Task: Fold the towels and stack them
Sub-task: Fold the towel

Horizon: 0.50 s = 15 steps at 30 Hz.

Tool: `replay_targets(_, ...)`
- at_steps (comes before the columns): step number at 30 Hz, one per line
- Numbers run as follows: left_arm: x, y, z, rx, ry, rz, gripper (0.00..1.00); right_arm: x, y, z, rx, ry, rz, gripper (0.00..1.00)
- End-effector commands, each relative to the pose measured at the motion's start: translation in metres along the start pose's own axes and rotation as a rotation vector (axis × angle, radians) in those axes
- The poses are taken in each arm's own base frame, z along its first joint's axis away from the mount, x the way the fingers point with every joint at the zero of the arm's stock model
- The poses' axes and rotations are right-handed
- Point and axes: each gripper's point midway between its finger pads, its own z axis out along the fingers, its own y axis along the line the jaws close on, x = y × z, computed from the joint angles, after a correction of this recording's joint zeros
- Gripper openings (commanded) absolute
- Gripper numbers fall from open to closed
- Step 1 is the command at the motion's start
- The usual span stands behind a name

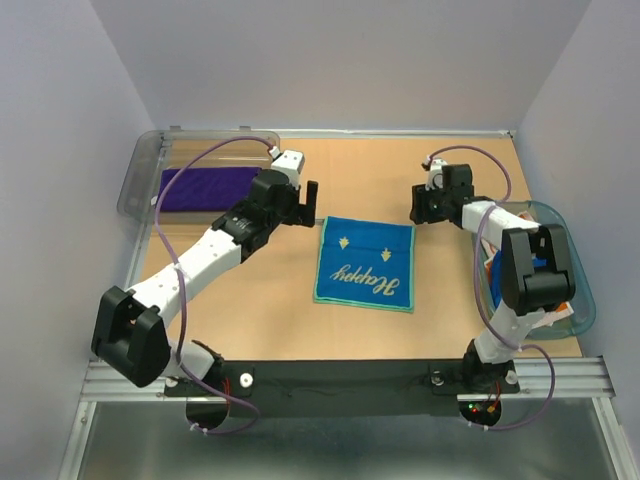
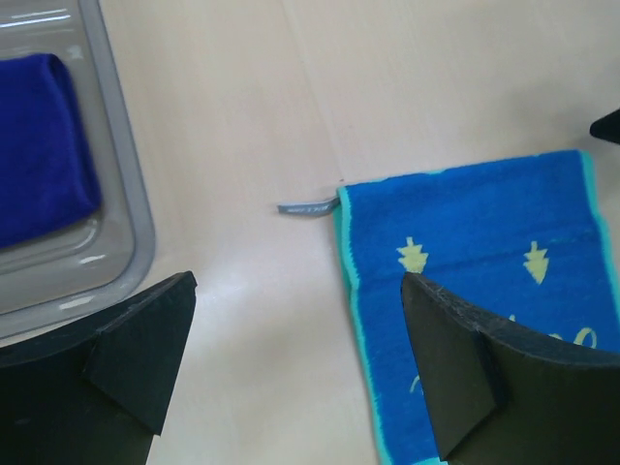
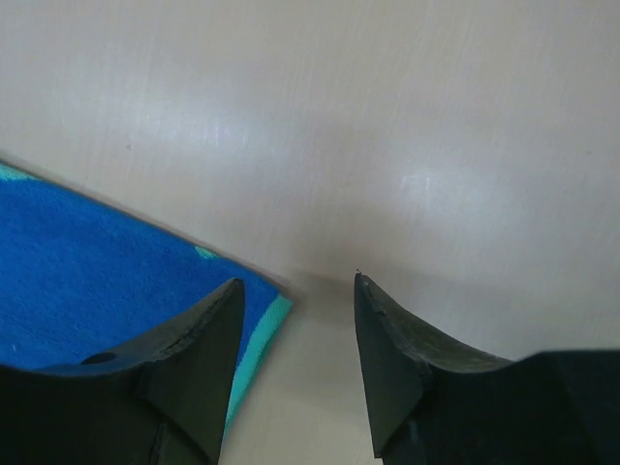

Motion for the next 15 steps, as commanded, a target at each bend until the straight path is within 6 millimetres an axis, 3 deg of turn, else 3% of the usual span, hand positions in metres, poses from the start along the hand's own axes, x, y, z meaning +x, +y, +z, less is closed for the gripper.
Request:
replay_targets(1, 0.007, 0.013, -0.018, -0.011, 0.074, 0.180, 0.96, 0.012, 0.006, 0.002, -0.106, 0.117, -0.100, 0.52)
replay_targets(3, 0.007, 0.012, -0.017, -0.002, 0.084, 0.200, 0.91, 0.006, 0.009, 0.006, -0.138, 0.114, -0.109, 0.48)
replay_targets(5, 0.012, 0.007, -0.013, 0.031, 0.103, 0.209, 0.87, 0.014, 0.009, 0.012, -0.155, 0.148, -0.116, 0.46)
replay_targets(15, 0.015, -0.001, 0.000, 0.076, 0.113, 0.253, 0.87, 0.036, 0.005, 0.026, -0.165, 0.238, -0.122, 0.41)
